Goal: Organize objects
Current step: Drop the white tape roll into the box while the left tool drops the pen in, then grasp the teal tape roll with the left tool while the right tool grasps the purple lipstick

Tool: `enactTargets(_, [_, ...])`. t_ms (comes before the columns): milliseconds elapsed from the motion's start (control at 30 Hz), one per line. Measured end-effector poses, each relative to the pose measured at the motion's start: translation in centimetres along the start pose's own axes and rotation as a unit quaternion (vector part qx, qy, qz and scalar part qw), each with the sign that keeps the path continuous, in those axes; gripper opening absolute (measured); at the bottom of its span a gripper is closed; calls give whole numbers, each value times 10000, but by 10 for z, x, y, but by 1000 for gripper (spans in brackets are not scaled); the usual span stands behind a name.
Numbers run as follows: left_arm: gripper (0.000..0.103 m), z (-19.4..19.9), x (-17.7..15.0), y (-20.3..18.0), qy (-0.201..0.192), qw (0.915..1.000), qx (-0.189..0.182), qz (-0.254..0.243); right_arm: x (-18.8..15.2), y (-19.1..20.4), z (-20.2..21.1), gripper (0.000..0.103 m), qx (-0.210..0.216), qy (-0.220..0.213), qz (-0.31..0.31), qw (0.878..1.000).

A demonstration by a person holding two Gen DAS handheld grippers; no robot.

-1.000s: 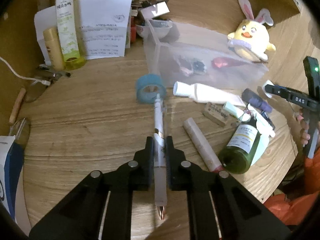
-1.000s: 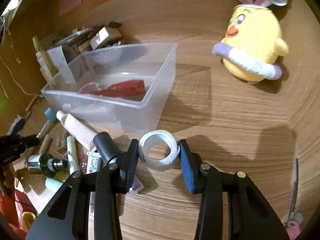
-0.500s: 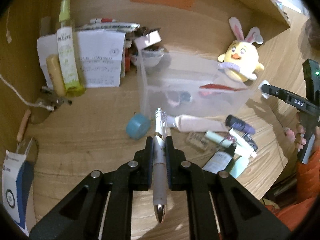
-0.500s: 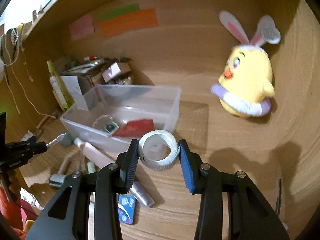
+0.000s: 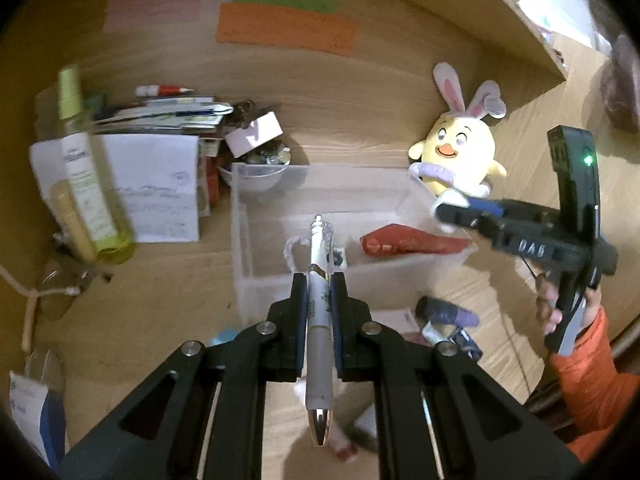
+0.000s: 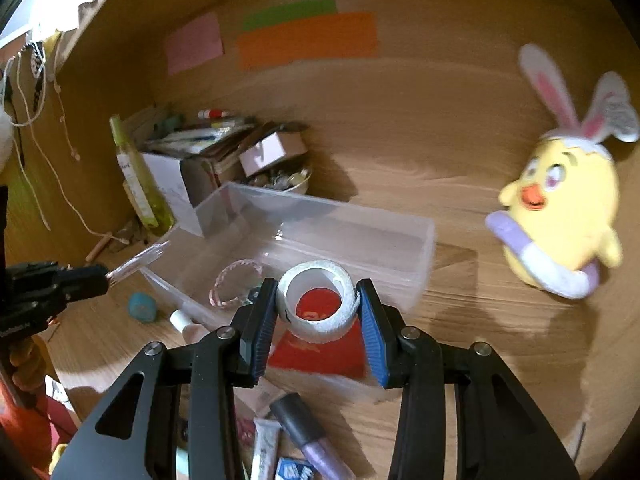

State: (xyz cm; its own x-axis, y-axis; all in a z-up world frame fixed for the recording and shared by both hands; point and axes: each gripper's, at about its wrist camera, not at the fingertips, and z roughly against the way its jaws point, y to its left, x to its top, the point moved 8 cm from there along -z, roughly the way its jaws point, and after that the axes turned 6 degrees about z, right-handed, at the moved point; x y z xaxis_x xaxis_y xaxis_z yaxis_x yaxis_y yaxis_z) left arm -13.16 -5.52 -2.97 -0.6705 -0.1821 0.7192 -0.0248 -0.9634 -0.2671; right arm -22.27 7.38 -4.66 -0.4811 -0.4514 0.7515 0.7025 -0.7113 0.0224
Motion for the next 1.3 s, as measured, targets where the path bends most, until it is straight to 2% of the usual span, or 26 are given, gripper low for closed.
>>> enactTargets(267, [10,-63,28,-5,571,9984,-55,-16,-6,14,-51,36,154,586,231,9979])
enactTargets(500, [10,-102,32,-13,993,9949,-160,-17,-7,17,-70,37,124,779,357,9962])
enactTargets(600, [10,-110,30,-16,1135,9934,-178,-18,-8,17,-72,37,36,858,470,9952])
enactTargets(667, [10,-110,30,-19,1174,9928,-234,-37,-7,17,-70,42,12,861,505,9950])
enactTargets(867, [11,-90,37,-23,935,9952,-210,-185,-1,11,-45,50,-44,588,515,9969])
enactTargets(967, [22,-77,37,-19,799,9965,-133,-215,-3,8,-27,54,-82,439,493,9978])
enactTargets(1033, [37,-66,35,-15,700,9973,-91,-210,-6,6,-16,56,-101,366,480,9981])
enactTargets(1167, [45,-45,25,0,525,9983,130,-236,-18,4,9,56,-135,236,431,9987])
enactTargets(1300, [57,-26,10,17,411,9983,356,-194,-31,9,28,58,-48,133,358,9993])
